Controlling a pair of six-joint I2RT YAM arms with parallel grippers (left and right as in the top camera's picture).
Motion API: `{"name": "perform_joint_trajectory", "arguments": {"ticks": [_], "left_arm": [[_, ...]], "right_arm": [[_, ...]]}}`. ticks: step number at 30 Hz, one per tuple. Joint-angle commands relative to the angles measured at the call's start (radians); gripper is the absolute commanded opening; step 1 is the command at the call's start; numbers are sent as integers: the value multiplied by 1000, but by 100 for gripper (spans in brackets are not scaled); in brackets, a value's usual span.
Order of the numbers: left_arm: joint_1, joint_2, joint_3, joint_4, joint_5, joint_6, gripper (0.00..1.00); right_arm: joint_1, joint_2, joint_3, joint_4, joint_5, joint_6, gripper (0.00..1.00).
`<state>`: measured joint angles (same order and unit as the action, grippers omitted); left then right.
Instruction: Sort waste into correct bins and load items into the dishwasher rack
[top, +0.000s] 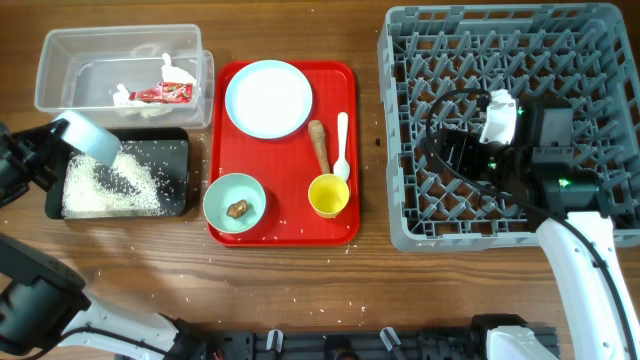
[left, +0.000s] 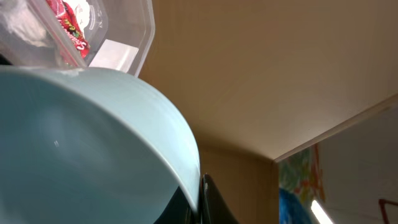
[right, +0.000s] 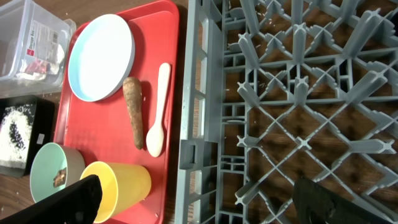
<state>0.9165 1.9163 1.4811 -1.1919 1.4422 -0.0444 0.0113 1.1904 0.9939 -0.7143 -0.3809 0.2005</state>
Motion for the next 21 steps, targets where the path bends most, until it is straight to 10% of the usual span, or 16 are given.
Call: {"name": "perform_joint_trajectory", "arguments": {"ticks": [1, 8, 14, 21], "left_arm": [[13, -18, 2, 53, -146, -109, 4], [-70, -37, 2, -62, -47, 68, 4], [-497, -220, 2, 47, -171, 105, 4], [-1319, -108, 2, 286, -1464, -354, 4]], "right_arm": [[2, 5, 16, 0, 7, -6, 100], [2, 5, 16, -2, 7, -6, 100], [2, 5, 16, -2, 7, -6, 100], [2, 5, 16, -1, 7, -6, 100]]}}
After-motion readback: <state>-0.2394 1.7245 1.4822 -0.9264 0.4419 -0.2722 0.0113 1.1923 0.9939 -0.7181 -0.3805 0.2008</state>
